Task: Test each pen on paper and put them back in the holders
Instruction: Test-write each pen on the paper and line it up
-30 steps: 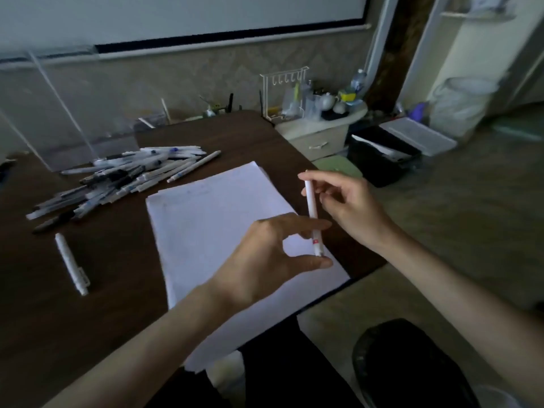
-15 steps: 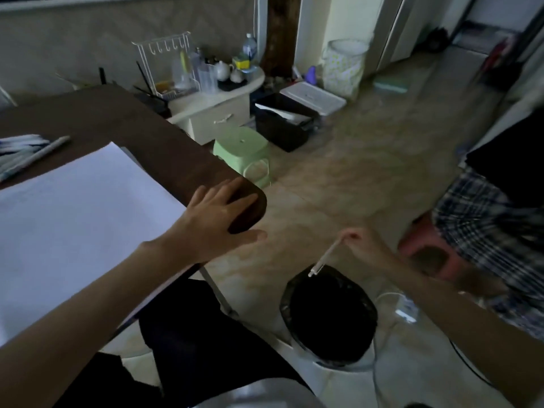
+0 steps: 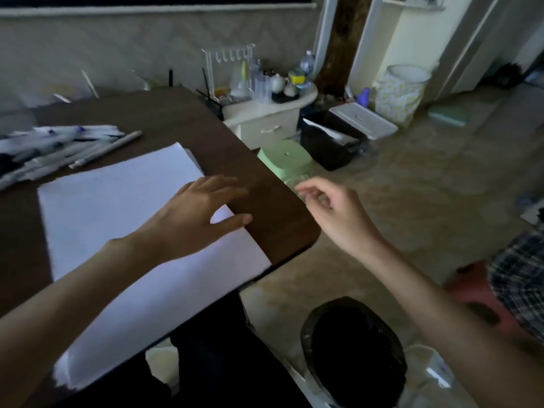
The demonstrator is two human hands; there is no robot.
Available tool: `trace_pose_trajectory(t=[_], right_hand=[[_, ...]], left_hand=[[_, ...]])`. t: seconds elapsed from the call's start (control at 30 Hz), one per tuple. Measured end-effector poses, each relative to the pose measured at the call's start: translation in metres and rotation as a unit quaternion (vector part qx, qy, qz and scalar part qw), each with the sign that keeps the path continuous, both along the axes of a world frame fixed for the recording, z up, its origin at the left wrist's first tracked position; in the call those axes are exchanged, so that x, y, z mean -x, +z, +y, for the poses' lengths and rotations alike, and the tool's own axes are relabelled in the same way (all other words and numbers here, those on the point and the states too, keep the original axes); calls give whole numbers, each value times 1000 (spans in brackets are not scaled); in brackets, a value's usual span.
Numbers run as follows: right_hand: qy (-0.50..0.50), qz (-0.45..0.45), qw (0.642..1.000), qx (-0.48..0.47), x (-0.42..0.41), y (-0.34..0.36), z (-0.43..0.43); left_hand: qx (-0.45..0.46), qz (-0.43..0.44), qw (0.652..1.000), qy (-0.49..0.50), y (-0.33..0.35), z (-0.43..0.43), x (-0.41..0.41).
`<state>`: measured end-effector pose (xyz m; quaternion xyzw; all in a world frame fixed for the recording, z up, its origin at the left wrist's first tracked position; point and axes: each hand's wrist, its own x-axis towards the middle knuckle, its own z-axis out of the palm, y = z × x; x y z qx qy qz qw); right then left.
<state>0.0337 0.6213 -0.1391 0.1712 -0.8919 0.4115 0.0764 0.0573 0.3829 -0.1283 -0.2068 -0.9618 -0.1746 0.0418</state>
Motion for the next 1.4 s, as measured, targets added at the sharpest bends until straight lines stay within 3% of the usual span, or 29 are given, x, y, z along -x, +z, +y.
trace_pose_trajectory(t=[0.33, 0.57, 0.73, 1.0, 1.1, 1.4], right_hand=[[229, 37, 970, -70, 63, 9, -207], [235, 128, 953, -145, 119, -14, -307], [228, 166, 938, -200, 135, -27, -321], [256, 274, 917, -137, 120, -26, -321], [235, 324, 901, -169, 109, -25, -311], [182, 344, 914, -117, 81, -35, -297]], left_hand=[[-53, 20, 969, 241, -14, -151, -53], [-32, 7, 968, 251, -42, -162, -55], [-10, 27, 970, 239, -49, -162, -57], [-23, 37, 968, 245, -46, -162, -59], [-31, 44, 967, 247, -42, -162, -64], [-6, 25, 983, 181, -42, -156, -83]])
